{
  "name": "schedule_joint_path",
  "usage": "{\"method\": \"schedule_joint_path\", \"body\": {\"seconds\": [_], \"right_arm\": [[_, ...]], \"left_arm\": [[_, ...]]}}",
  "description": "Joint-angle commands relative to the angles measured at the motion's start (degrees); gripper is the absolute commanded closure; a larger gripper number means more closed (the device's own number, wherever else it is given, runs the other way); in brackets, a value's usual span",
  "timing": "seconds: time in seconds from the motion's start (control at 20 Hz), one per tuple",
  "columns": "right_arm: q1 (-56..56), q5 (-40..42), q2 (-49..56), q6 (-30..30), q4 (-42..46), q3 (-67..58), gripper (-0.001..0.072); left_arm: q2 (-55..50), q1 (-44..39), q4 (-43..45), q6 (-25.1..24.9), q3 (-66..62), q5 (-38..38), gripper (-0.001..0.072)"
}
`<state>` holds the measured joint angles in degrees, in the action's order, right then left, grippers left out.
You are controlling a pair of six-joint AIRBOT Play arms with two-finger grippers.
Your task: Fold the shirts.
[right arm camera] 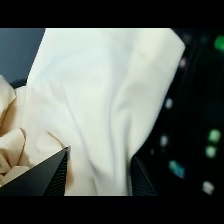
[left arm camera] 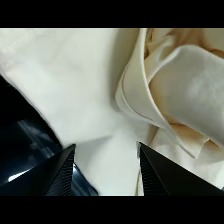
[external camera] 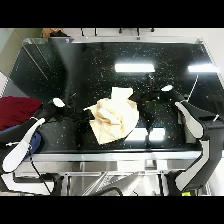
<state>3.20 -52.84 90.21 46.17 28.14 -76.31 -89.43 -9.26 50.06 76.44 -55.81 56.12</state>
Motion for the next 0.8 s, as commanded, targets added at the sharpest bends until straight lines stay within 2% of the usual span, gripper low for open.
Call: {"method": "schedule_joint_path", "body": {"seconds": [0.0, 0.5, 0.75], "right_arm": [[0.5, -0.2, 0.3, 0.1, 0.1, -0.3, 0.0255], [0.5, -0.1, 0.3, 0.1, 0.1, -0.3, 0.0256], [0.5, -0.1, 0.3, 0.1, 0.1, -0.3, 0.0256]], "left_arm": [[0.1, 2.8, 0.0, -0.2, -1.1, 4.5, 0.0239], [9.1, 11.2, -0.1, -1.0, -1.0, 5.9, 0.0238], [9.0, 12.8, -0.3, -1.3, 4.6, -3.1, 0.0239]]}}
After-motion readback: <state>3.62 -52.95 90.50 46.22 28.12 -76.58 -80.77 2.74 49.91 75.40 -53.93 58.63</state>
